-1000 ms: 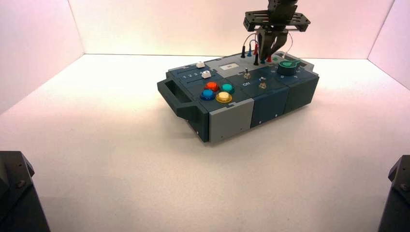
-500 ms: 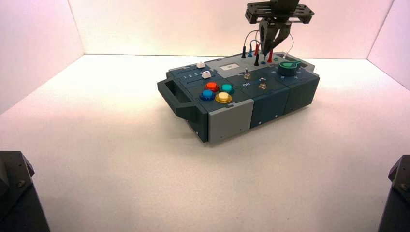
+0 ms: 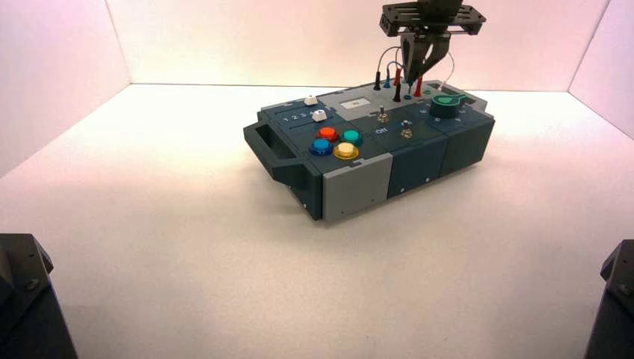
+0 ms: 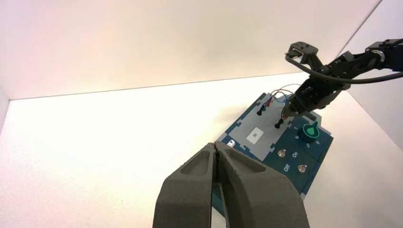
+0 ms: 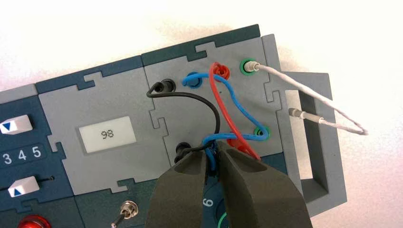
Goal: Pull the blue wire.
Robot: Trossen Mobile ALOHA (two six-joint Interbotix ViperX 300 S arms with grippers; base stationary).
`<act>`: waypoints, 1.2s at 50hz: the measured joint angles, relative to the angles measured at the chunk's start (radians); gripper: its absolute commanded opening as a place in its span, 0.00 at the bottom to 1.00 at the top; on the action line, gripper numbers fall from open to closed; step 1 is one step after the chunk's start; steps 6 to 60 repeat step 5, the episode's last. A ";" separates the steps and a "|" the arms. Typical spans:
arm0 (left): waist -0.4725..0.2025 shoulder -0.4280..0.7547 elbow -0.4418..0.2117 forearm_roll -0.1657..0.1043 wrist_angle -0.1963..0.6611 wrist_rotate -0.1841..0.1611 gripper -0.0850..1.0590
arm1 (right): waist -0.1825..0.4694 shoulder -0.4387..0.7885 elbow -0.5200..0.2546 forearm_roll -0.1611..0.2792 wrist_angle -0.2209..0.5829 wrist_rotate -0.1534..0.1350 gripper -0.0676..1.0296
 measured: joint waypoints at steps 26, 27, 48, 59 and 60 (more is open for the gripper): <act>0.000 -0.005 0.011 0.000 -0.002 0.002 0.05 | 0.000 0.000 -0.003 0.000 0.002 -0.002 0.09; 0.000 -0.005 0.011 0.000 -0.002 0.002 0.05 | 0.000 0.000 -0.003 0.000 0.002 -0.002 0.09; 0.000 -0.005 0.011 0.000 -0.002 0.002 0.05 | 0.000 0.000 -0.003 0.000 0.002 -0.002 0.09; 0.000 -0.005 0.011 0.000 -0.002 0.002 0.05 | 0.000 0.000 -0.003 0.000 0.002 -0.002 0.09; 0.000 -0.005 0.011 0.000 -0.002 0.002 0.05 | 0.000 0.000 -0.003 0.000 0.002 -0.002 0.09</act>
